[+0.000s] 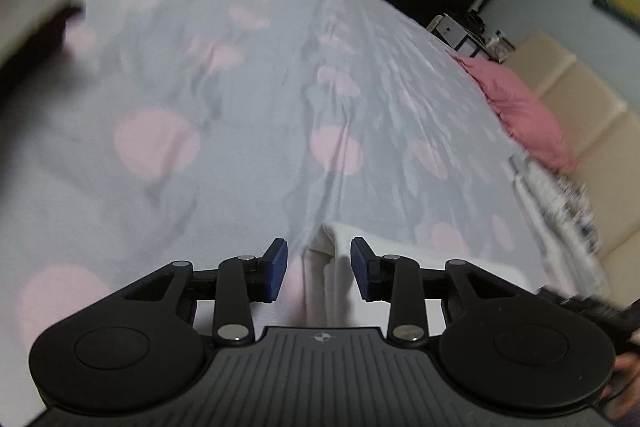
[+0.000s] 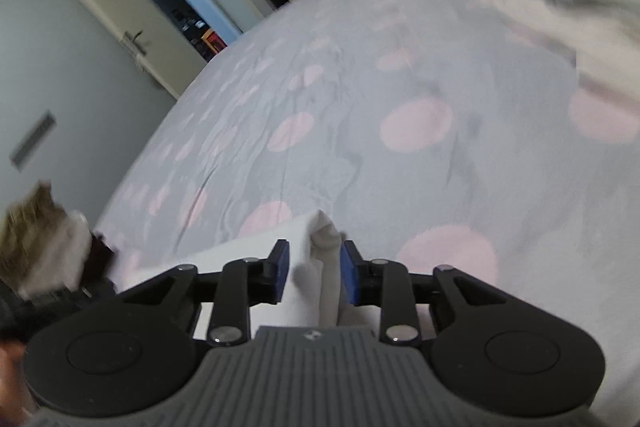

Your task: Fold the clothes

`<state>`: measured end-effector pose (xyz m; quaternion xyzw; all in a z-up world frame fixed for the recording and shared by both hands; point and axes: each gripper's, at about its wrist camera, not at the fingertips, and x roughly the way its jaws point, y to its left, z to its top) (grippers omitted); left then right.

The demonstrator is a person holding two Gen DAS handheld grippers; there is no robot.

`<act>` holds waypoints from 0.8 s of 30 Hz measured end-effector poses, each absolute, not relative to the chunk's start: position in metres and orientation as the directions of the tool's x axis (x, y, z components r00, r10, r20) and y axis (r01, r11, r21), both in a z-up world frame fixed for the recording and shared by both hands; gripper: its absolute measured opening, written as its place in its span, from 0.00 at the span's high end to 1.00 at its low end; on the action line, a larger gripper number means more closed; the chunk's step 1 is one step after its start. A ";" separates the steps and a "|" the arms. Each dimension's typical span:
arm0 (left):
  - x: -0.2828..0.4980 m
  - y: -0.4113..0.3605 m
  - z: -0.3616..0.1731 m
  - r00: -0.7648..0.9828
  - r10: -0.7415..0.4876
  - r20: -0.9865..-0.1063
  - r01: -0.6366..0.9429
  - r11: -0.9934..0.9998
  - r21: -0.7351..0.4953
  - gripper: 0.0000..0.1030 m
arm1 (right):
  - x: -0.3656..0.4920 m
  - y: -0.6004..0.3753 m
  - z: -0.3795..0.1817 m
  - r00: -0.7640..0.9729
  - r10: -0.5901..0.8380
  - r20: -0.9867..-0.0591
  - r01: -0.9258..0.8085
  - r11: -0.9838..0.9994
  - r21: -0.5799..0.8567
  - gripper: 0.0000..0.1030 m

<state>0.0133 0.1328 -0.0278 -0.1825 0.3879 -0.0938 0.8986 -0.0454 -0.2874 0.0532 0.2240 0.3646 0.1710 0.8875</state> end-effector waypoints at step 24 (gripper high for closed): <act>-0.035 0.080 -0.035 0.637 -0.254 -0.728 0.182 0.967 -0.178 0.80 | -0.096 -0.232 0.050 0.585 0.443 -0.680 -0.349 0.894 0.282 0.85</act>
